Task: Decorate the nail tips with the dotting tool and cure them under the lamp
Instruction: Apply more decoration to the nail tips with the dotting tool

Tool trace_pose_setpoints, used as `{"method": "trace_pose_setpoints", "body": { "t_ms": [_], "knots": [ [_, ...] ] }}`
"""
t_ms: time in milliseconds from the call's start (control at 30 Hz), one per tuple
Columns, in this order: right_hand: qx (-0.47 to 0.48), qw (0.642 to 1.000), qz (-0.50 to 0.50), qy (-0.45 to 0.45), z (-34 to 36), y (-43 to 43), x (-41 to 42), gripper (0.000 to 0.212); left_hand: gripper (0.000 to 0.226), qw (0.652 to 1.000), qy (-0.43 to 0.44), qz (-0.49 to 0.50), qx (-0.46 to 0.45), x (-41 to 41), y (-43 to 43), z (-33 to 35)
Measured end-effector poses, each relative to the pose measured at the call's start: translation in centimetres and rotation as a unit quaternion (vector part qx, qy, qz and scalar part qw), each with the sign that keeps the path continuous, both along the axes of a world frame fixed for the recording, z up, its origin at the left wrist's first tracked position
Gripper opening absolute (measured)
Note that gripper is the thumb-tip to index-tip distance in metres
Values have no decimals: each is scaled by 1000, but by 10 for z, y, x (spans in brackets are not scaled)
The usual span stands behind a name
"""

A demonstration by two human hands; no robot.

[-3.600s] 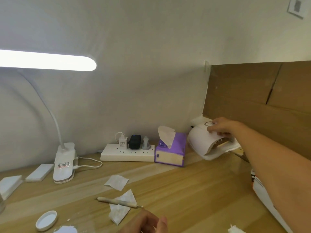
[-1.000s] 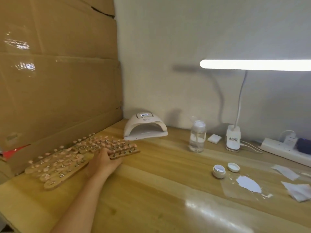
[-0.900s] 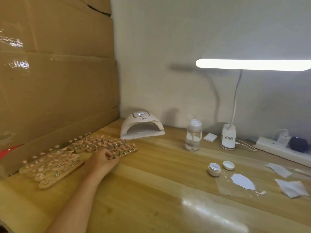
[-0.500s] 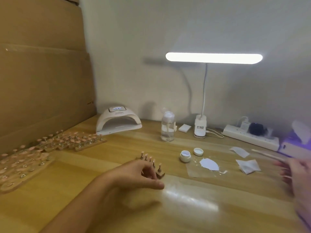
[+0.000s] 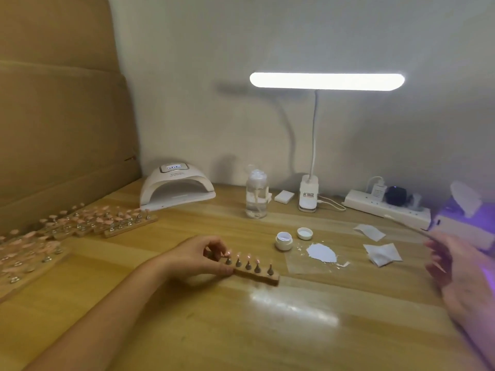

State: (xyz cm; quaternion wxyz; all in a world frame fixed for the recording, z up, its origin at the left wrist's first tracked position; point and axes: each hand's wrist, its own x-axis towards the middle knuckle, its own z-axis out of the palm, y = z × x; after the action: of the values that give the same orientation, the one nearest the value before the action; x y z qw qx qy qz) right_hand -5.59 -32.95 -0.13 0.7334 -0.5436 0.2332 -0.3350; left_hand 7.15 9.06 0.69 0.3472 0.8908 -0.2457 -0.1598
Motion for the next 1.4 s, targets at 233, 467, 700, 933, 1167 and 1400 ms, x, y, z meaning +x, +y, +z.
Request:
{"method": "trace_pose_setpoints", "body": {
  "t_ms": [233,467,700,933,1167,1400],
  "knots": [
    [114,988,89,-54,17,29,-4,9,26,988,-57,-141,-21,-45,-82,2],
    [75,990,115,-17,8,45,2,31,25,971,-169,-164,-34,-59,-133,-12],
    [10,990,131,47,2,54,8,44,30,967,-195,-143,-80,-59,-129,-25],
    [-59,983,168,52,1,61,5,43,13,969,-124,-161,-144,-54,-129,-25],
    [-135,974,160,88,8,59,22,19,10,970,-136,-152,-136,-59,-128,-22],
    [-267,951,143,64,-4,72,45,22,9,966,-178,-148,-119,-63,-128,-21]
  ]
}}
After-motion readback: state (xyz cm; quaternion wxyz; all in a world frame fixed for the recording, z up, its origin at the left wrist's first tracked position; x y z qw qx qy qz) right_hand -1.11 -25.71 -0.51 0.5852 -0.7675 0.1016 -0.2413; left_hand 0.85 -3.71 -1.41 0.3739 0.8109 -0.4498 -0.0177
